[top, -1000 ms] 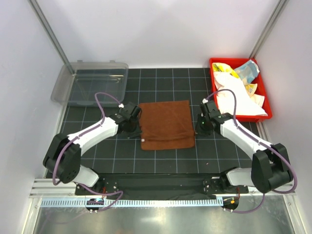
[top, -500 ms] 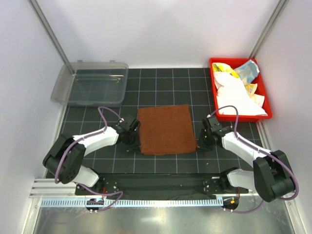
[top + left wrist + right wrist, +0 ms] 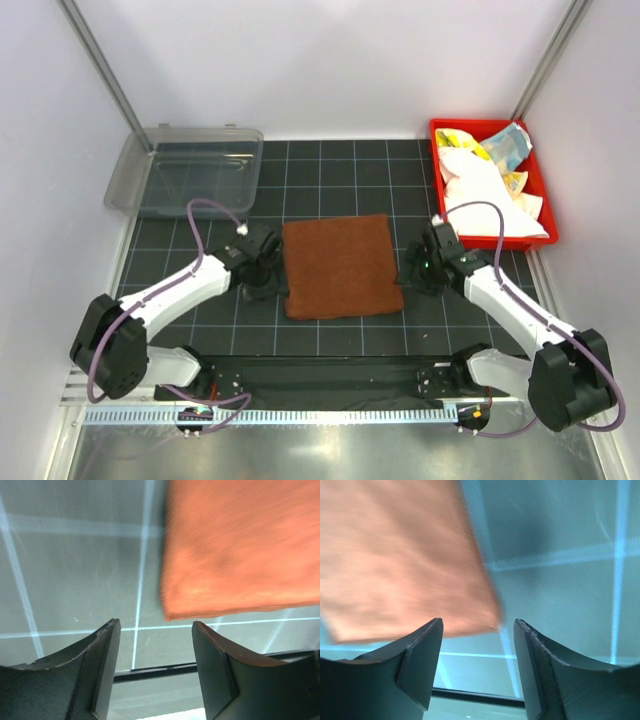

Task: Fold and stack the towels
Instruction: Fold the towel

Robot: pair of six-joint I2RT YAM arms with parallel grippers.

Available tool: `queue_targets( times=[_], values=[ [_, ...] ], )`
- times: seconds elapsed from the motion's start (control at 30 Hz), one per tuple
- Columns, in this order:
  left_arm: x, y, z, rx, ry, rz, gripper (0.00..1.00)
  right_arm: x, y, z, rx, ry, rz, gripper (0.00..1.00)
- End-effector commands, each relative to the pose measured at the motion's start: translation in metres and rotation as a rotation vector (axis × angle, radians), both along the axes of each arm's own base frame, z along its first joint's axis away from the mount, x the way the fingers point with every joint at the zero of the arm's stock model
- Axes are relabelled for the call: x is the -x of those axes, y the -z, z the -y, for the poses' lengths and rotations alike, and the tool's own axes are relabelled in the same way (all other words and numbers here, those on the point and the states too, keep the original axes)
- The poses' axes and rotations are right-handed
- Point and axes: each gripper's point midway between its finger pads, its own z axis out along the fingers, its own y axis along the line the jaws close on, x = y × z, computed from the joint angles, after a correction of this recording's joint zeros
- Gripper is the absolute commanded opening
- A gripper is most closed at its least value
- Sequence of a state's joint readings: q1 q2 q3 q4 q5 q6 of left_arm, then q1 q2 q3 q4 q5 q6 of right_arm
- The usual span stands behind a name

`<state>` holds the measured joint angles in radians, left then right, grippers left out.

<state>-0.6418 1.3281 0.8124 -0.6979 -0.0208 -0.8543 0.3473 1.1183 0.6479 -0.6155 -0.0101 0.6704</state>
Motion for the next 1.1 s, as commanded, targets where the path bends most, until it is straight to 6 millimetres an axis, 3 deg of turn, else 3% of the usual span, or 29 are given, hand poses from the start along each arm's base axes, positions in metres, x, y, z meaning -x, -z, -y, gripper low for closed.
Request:
queue_targets(
  times=[0.0,0.07,0.13,0.2,0.23,0.3,0.4,0.47,0.5,0.53,0.57,0.63,0.87,0.93,1.07],
  values=[
    [-0.062,-0.07,-0.001,-0.054,0.073,0.255,0.64,-0.063,-0.068,-0.035,-0.106,-0.167,0.241,0.67],
    [-0.092,-0.089,0.004,-0.055,0.111,0.333,0.63,-0.096,-0.085,-0.058,-0.111,-0.366,0.294,0.68],
    [-0.129,-0.108,0.016,-0.075,0.194,0.425,0.63,-0.118,-0.088,-0.057,-0.042,-0.438,0.298,0.68],
    [-0.156,-0.111,0.016,-0.085,0.22,0.451,0.63,-0.148,-0.088,-0.053,-0.005,-0.513,0.312,0.69],
    [-0.171,-0.108,0.025,-0.066,0.272,0.446,0.63,-0.158,-0.085,-0.052,-0.02,-0.527,0.304,0.69],
    [-0.191,-0.106,0.024,-0.044,0.3,0.446,0.62,-0.181,-0.077,-0.051,-0.085,-0.56,0.292,0.69],
    [-0.216,-0.091,0.026,-0.012,0.368,0.422,0.62,-0.201,-0.069,-0.054,-0.163,-0.64,0.282,0.69],
    [-0.225,-0.078,0.03,0.034,0.418,0.388,0.61,-0.201,-0.06,-0.055,-0.164,-0.721,0.252,0.69],
    [-0.229,-0.074,0.027,0.045,0.431,0.379,0.6,-0.21,-0.063,-0.054,-0.14,-0.765,0.276,0.69],
    [-0.231,-0.071,0.028,0.055,0.449,0.372,0.6,-0.212,-0.045,-0.052,-0.146,-0.773,0.231,0.7],
    [-0.234,-0.063,0.029,0.053,0.483,0.362,0.59,-0.216,-0.047,-0.048,-0.142,-0.778,0.216,0.7],
    [-0.236,-0.056,0.029,0.048,0.51,0.352,0.6,-0.218,-0.029,-0.045,-0.141,-0.81,0.18,0.7],
    [-0.25,-0.028,0.035,0.042,0.597,0.296,0.57,-0.236,-0.002,-0.038,-0.138,-0.856,0.152,0.68],
    [-0.251,-0.017,0.033,0.037,0.595,0.259,0.52,-0.236,-0.001,-0.039,-0.177,-0.877,0.153,0.64],
    [-0.247,-0.007,0.036,0.087,0.661,0.225,0.51,-0.243,0.001,-0.038,-0.19,-0.896,0.183,0.56]
  ],
)
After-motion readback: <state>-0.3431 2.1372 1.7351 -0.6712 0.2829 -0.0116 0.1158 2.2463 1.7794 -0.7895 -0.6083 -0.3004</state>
